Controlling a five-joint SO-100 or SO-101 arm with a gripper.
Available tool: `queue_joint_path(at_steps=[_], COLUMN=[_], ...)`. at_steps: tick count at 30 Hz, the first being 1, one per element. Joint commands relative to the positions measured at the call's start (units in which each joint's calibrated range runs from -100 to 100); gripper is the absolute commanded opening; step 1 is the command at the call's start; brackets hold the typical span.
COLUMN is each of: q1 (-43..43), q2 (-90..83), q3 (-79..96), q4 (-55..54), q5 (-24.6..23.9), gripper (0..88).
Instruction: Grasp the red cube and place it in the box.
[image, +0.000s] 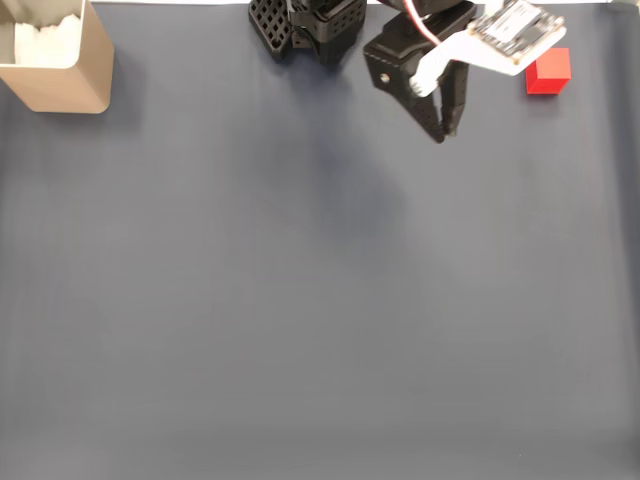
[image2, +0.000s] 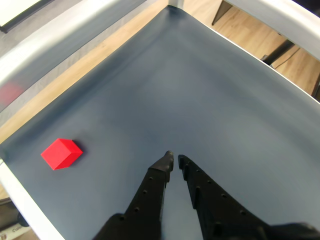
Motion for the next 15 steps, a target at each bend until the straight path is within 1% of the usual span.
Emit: queue_joint_path(at_steps=[1, 8, 15], q1=[-3.1, -7.7, -14.7], q2=[0.1, 1.2, 4.2], q3=[-3.8, -3.9, -5.0], q4=[0.5, 0.5, 0.5], q5=[1.0, 1.9, 0.4], gripper=[1.4, 2.0, 2.0])
